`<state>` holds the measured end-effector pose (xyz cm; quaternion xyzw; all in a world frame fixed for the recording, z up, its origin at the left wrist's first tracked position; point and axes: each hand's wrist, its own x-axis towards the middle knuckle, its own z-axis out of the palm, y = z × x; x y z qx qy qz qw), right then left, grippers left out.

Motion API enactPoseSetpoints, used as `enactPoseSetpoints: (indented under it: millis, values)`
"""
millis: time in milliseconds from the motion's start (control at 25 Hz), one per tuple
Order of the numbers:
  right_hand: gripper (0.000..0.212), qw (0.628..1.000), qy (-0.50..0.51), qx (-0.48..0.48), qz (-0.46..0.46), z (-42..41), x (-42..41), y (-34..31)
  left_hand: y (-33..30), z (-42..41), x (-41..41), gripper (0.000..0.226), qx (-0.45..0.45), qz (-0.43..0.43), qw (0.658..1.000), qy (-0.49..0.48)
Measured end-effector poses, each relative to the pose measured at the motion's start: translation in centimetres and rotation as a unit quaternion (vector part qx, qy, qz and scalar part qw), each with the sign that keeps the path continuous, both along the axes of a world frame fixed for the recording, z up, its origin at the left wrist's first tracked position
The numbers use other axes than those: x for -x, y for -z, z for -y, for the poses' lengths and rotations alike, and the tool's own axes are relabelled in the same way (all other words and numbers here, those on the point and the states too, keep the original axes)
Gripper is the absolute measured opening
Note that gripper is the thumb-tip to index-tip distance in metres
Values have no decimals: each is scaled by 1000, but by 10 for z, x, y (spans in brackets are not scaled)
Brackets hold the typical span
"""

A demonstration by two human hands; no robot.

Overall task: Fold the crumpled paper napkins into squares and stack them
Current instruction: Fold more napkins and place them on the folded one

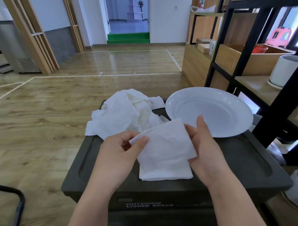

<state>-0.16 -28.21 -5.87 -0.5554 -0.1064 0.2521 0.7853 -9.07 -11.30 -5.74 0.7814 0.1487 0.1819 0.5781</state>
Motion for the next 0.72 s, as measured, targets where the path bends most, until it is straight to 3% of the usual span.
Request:
enactPoseSetpoints:
  millis: [40,120,200,280,440,600,720]
  values:
    - [57,998,2,40,41,1,0,0,0,-1,0,11,-19,-8,1000,-1]
    - [32,976,30,142,163,0,4,0,0,0,0,9,-24,-12,1000,8]
    - [18,955,85,193,210,-4,6,2,2,6,-3,9,48,0,999,12]
    - [19,951,126,200,201,-6,7,2,4,10,-7,14,103,5,995,4]
    - [35,932,141,269,201,-7,3,11,18,15,-16,22,81,-26,994,-73]
    - [41,859,138,436,231,-5,-1,22,30,17,-23,23,-54,-75,986,-136]
    - [46,819,142,495,255,-6,-2,23,33,16,-23,21,-159,-134,968,-142]
